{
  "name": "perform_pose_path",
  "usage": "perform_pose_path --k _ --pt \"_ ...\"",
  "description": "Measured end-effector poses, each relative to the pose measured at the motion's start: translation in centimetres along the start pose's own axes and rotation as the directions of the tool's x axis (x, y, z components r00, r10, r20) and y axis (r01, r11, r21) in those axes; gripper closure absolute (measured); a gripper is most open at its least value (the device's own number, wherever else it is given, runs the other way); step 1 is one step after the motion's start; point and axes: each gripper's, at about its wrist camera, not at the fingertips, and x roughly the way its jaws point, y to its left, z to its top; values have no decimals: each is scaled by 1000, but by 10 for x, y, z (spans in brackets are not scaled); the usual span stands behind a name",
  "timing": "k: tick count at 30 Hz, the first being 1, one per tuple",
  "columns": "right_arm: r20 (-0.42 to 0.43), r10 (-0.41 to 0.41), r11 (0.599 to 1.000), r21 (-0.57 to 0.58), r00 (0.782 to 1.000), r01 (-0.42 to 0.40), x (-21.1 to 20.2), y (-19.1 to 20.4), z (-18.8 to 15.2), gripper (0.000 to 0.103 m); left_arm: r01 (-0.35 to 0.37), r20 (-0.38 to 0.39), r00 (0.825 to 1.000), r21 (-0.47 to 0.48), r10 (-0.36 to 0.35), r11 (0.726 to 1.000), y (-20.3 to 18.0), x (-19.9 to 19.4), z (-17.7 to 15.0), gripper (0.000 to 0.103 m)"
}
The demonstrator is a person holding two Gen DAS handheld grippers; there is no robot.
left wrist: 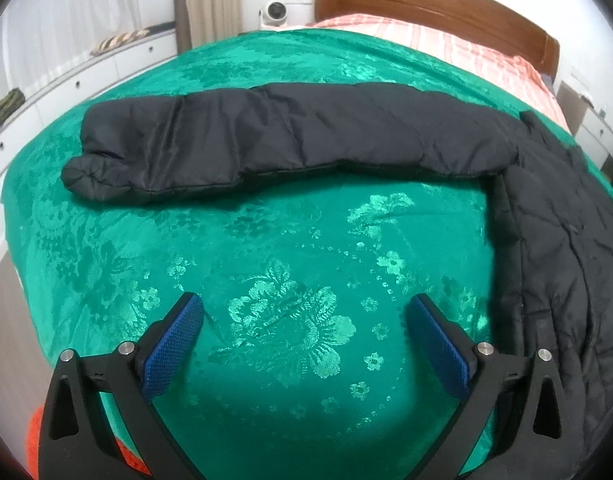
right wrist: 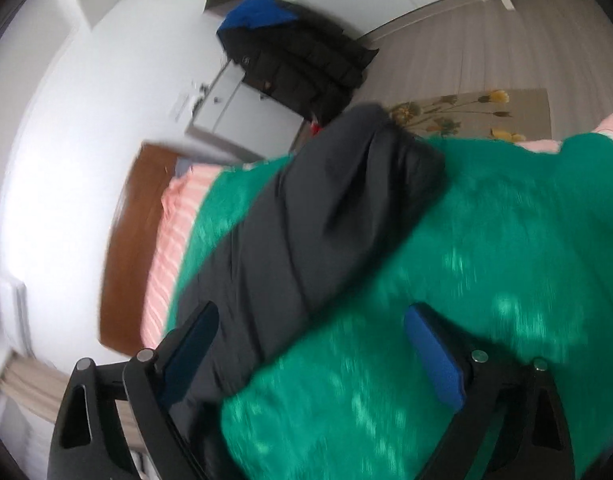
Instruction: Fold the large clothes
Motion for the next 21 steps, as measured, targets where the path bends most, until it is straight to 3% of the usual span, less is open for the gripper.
perform_pose_path --k 3,5,7,8,9,13,15,17,21 --pt "12 27 997 76 1000 -27 14 -4 14 10 -11 3 1000 19 11 1000 -3 0 -2 0" --pt "28 12 994 105 1000 -15 22 -5 21 19 -17 4 1000 20 17 1000 -4 1 -2 0" --pt "31 -43 995 93 999 40 30 -2 27 46 -22 6 1000 19 22 1000 -4 0 -3 0" --pt "24 -68 995 79 997 65 32 -1 30 74 -25 7 1000 20 25 999 -5 0 -3 0" --pt "22 -96 994 50 995 95 29 -1 35 85 -27 8 1000 21 26 999 -5 0 -4 0" --pt "89 -135 963 -224 987 152 9 66 36 90 -22 7 1000 19 22 1000 -5 0 -4 0" --pt "123 -95 910 -392 988 137 -5 126 25 90 -20 7 1000 13 20 1000 -4 1 -3 0" --pt "125 -5 838 -542 992 72 -20 200 2 90 -17 10 1000 8 17 1000 -4 2 -3 0" --pt "25 166 690 -718 986 -97 -28 330 -68 90 -13 15 1000 5 13 1000 -3 2 -4 0"
